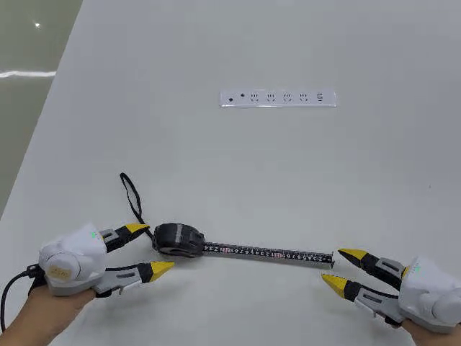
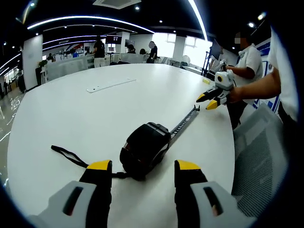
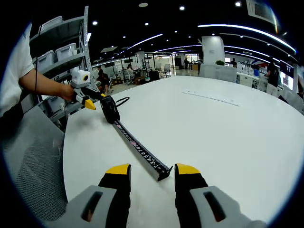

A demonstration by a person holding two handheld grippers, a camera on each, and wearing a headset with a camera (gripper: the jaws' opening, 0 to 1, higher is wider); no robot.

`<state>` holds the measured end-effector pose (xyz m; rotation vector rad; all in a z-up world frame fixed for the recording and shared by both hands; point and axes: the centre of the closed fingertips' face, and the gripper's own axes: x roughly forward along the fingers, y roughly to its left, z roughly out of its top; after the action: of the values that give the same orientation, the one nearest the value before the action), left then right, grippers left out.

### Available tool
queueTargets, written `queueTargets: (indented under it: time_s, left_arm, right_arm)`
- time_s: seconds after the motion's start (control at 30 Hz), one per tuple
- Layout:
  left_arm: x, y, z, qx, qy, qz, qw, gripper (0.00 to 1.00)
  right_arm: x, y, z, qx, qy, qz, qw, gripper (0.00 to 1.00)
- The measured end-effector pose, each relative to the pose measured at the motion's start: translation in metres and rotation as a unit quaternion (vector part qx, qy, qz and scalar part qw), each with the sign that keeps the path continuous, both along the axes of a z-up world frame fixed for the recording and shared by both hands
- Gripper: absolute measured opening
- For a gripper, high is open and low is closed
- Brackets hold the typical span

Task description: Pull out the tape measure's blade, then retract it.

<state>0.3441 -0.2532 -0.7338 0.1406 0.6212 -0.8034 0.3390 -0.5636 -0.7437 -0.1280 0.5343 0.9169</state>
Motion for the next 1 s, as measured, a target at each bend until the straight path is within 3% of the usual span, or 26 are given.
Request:
queueTargets:
  time_s: [0.63, 1.0]
  left_arm:
    - [-0.023, 0.018, 0.019, -0.019, -0.018, 0.062, 0.9977, 0.5]
    - [-0.043, 0.026, 0.018, -0.031, -0.009, 0.096, 0.9949, 0.51]
  right_arm:
    - [-0.024, 0.0, 0.015, 0.018, -0.003, -0.036, 0.9992, 0.39]
    - [-0.035, -0.002, 0.019, 0.019, -0.009, -0.053, 0.9984, 0.42]
